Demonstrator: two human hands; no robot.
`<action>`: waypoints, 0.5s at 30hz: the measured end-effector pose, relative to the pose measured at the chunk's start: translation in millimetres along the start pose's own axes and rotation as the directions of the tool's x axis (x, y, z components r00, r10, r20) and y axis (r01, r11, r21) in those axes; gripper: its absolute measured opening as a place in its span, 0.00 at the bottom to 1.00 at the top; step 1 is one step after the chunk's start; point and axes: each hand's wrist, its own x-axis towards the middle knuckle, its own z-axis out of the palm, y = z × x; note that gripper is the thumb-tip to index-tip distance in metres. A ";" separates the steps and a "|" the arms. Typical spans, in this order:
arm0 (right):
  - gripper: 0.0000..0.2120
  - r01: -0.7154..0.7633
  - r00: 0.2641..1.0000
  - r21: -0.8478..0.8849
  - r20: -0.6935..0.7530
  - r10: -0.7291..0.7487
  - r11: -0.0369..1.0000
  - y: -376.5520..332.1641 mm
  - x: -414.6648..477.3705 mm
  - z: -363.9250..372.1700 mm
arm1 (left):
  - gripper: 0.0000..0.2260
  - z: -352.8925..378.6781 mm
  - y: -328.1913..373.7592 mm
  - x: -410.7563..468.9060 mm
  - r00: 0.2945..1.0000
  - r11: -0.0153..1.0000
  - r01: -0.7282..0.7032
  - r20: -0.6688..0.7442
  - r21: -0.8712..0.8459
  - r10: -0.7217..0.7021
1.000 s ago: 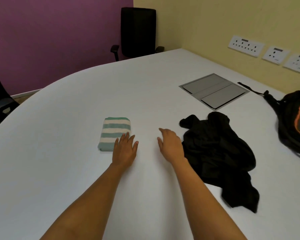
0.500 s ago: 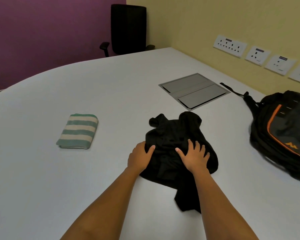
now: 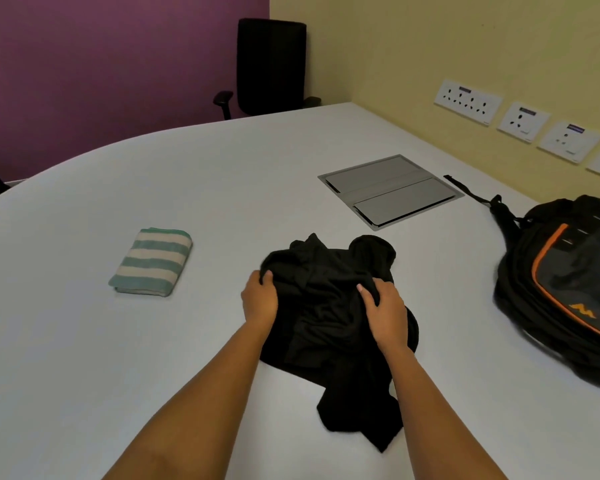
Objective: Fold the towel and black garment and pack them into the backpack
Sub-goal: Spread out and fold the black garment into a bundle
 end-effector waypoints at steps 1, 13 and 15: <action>0.15 0.012 0.999 0.047 -0.038 -0.011 0.999 -4.1 -4.4 -4.9 | 0.15 -5.9 4.8 5.5 0.997 0.992 0.062 -0.036 -0.107 -0.067; 0.13 0.164 0.928 0.205 -0.365 -0.080 0.965 -88.6 -56.8 -62.2 | 0.16 -133.5 67.7 -14.4 0.921 0.979 -0.052 -0.389 -0.195 -0.029; 0.16 0.239 0.888 0.119 -0.428 -0.167 0.964 -110.5 -64.3 -74.2 | 0.16 -149.7 73.5 -23.1 0.893 0.983 -0.074 -0.451 -0.167 -0.009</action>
